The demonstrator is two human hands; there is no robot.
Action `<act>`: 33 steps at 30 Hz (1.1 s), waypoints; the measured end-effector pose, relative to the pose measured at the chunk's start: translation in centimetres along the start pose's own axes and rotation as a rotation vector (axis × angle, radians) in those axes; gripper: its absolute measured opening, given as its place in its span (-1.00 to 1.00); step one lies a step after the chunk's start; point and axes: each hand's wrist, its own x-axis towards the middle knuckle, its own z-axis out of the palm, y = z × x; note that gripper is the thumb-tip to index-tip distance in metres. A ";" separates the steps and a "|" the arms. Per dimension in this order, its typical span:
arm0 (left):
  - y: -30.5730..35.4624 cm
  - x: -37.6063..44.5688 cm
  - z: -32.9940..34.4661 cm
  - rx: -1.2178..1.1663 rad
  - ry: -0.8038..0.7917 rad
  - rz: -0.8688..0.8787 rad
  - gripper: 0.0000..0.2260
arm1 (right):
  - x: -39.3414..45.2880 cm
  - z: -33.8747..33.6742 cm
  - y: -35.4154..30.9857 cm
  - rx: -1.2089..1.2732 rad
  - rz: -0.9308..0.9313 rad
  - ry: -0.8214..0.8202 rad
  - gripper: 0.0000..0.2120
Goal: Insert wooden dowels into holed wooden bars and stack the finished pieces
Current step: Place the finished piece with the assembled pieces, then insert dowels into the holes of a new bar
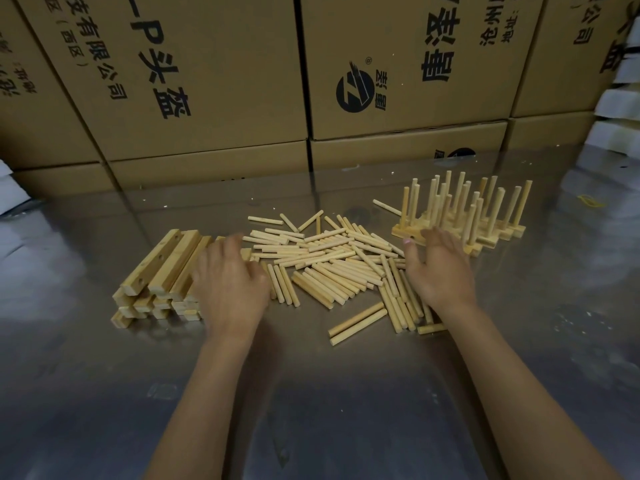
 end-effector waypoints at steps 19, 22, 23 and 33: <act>1.4 0.2 -0.2 -0.480 -0.170 -0.094 -0.46 | -3.1 0.0 -4.5 0.556 -0.095 -0.110 -0.82; 3.7 -1.5 0.7 -0.711 -0.404 -0.010 -0.42 | -3.5 -0.5 -5.9 0.989 0.093 -0.314 -0.79; 4.1 -2.0 1.0 -0.732 -0.448 0.025 -0.41 | -3.5 -0.6 -6.1 1.050 0.129 -0.331 -0.79; 4.5 -2.7 1.2 -0.824 -0.614 0.055 -0.27 | -3.6 -1.3 -6.5 1.099 0.157 -0.410 -0.91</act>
